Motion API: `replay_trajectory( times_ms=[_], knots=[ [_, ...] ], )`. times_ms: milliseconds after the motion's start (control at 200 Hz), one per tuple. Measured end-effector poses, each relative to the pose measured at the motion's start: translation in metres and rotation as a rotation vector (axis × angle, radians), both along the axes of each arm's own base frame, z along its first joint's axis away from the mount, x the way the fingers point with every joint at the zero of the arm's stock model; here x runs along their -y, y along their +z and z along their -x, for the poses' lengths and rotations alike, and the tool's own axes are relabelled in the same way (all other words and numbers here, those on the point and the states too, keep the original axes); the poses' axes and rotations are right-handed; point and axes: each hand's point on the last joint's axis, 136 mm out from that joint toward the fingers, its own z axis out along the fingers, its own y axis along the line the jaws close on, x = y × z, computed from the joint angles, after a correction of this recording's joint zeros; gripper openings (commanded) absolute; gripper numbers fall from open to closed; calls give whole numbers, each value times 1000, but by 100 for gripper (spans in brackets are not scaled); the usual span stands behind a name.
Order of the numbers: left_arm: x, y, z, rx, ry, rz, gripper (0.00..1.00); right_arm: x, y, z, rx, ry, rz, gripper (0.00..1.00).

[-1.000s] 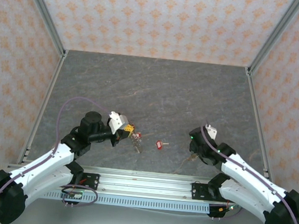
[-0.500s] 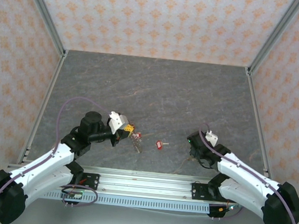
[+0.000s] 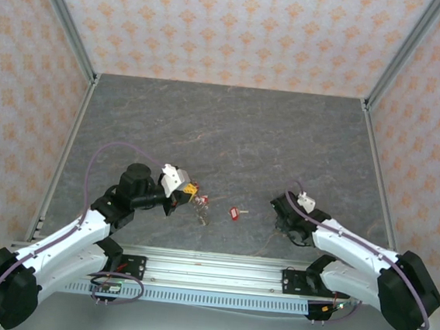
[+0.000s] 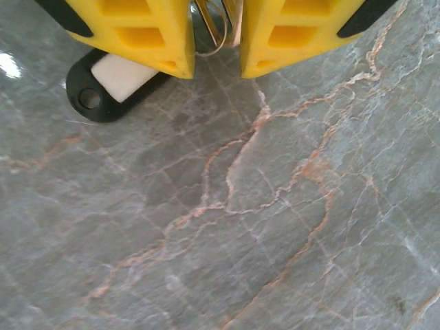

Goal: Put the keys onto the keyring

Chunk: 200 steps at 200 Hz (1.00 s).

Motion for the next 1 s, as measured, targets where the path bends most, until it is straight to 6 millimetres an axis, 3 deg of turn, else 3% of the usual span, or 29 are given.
replay_trajectory(
  times_ms=[220,350,636,1001],
  knots=[
    [0,1,0,2,0,1,0,-33,4,-15,-14,115,-72,20],
    [0,2,0,1,0,1,0,-44,18,-24,-3,169,-79,23],
    [0,2,0,-3,0,-2,0,-36,40,-22,46,183,-65,23],
    [-1,-2,1,-5,-6,-20,0,-41,18,-12,-82,248,-30,21]
  ],
)
